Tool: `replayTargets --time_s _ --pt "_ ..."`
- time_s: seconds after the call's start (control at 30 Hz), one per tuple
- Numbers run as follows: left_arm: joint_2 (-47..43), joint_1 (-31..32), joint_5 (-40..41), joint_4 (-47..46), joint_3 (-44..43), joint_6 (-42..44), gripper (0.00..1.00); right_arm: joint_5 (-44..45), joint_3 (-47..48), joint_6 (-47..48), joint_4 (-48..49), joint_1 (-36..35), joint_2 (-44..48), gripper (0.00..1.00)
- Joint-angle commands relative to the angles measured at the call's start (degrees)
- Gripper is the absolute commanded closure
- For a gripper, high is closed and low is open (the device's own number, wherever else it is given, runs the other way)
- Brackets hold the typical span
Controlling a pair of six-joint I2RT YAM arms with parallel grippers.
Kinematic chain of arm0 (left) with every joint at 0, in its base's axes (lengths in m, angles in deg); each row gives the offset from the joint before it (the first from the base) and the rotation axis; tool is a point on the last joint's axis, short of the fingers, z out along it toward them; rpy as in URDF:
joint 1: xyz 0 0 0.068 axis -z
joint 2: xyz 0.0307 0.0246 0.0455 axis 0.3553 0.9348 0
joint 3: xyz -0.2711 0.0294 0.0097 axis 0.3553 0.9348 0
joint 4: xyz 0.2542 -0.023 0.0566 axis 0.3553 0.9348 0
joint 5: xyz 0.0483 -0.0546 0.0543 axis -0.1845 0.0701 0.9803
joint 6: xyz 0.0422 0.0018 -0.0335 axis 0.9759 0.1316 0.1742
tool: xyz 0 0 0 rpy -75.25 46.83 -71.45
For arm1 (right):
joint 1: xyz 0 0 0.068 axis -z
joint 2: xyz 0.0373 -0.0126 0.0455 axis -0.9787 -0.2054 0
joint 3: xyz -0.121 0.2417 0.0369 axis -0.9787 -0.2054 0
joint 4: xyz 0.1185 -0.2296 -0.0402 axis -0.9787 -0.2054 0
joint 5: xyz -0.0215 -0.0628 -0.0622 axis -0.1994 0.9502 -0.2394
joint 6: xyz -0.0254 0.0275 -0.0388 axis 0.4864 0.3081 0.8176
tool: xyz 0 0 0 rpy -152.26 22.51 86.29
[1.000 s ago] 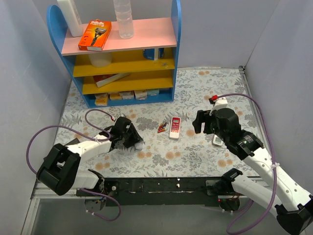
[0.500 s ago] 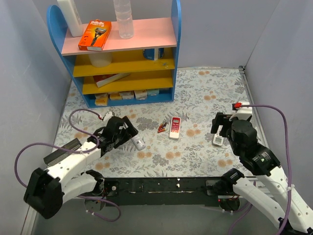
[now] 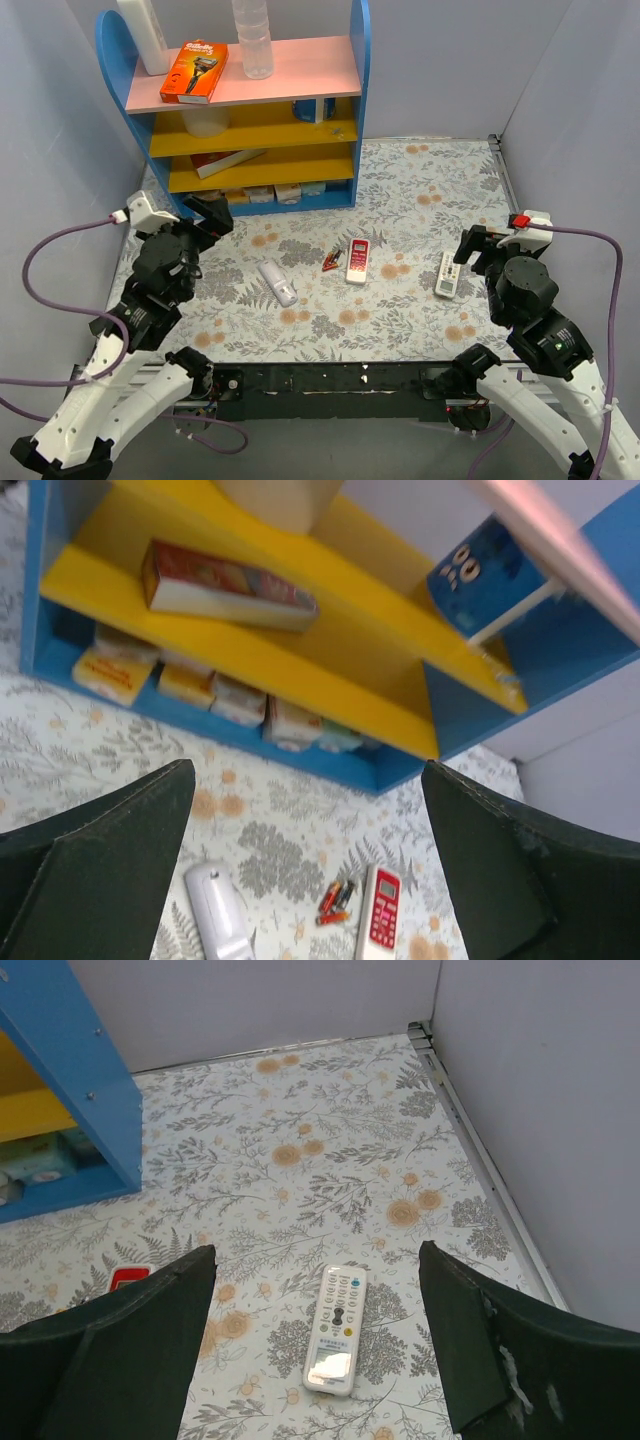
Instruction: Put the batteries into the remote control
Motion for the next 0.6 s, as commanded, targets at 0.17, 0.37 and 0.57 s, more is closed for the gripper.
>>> replayTargets --time_s 0.17,0.37,0.57 --pt "-3.77 -0.17 8.59 -9.0 -5.53 14.75 0.02 4.42 2.73 2.46 5.39 0.31 0.12 0.11" --pt "-4.64 -0.17 8.33 -9.53 -5.53 16.68 0.02 4.24 2.37 2.29 6.8 0.31 -0.76 0.11" --pt "-4.47 -0.17 8.59 -13.49 -5.0 20.28 0.02 4.16 1.94 2.2 8.29 0.31 -1.02 0.11"
